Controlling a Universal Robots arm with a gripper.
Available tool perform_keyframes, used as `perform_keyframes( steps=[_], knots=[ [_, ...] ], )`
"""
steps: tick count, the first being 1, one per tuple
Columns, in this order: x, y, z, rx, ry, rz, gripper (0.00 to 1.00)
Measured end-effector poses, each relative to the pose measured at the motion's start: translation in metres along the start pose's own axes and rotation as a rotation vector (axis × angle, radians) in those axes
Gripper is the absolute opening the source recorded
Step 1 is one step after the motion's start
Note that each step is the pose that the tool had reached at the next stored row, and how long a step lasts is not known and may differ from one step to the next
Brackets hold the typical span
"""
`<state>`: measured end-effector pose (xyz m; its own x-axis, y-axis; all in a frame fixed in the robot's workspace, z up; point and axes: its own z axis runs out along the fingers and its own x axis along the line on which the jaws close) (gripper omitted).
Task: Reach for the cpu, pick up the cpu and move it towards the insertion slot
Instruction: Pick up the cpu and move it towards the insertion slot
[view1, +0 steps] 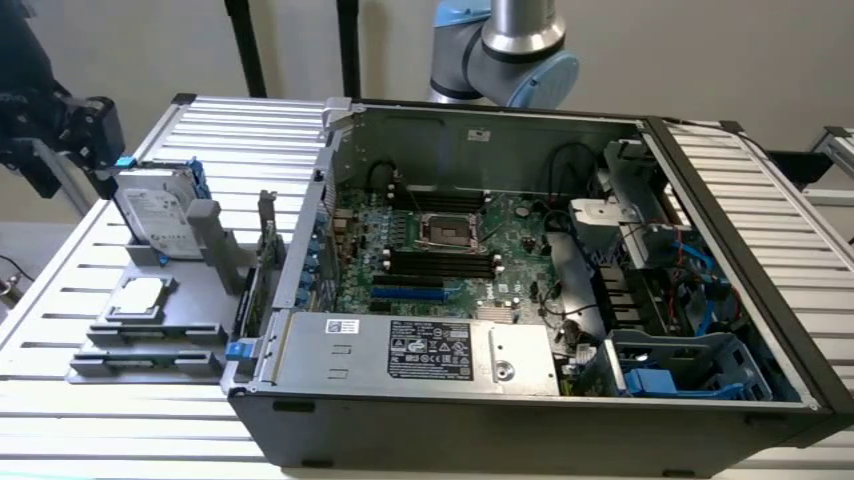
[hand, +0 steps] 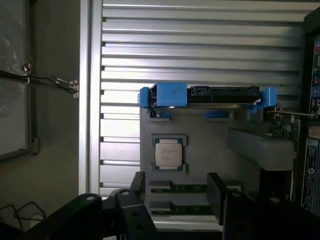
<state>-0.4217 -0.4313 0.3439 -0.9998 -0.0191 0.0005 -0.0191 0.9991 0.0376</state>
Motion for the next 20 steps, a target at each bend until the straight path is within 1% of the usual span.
perform_keyframes(
  steps=[1,3,4,20],
  knots=[
    [0.000,0.0000,0.0005,0.0001,0.0000,0.000,0.65],
    [0.000,-0.0001,0.0031,0.0002,0.0000,0.000,0.65],
    [0.000,-0.0002,0.0048,0.0003,0.0002,0.000,0.71],
    [0.001,-0.0013,0.0339,0.0002,0.0002,0.000,0.71]
  ],
)
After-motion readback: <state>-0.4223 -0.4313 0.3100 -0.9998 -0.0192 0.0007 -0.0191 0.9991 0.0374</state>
